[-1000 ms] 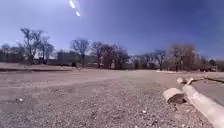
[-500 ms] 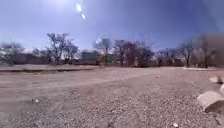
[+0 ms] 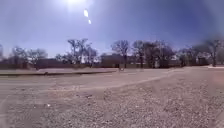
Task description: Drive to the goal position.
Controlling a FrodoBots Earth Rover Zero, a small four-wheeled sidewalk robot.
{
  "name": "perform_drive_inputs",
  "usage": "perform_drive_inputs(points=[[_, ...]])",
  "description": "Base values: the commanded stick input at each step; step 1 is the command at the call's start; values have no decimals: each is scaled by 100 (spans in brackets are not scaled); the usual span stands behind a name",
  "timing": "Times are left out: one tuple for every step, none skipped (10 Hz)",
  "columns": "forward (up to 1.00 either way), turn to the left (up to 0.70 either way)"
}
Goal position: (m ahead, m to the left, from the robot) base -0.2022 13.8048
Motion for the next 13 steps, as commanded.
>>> perform_drive_inputs(points=[[100, 27], [100, 27], [100, 27], [100, 27], [100, 27], [100, 27], [100, 27], [100, 27], [100, 27], [100, 27], [100, 27], [100, 27], [100, 27]])
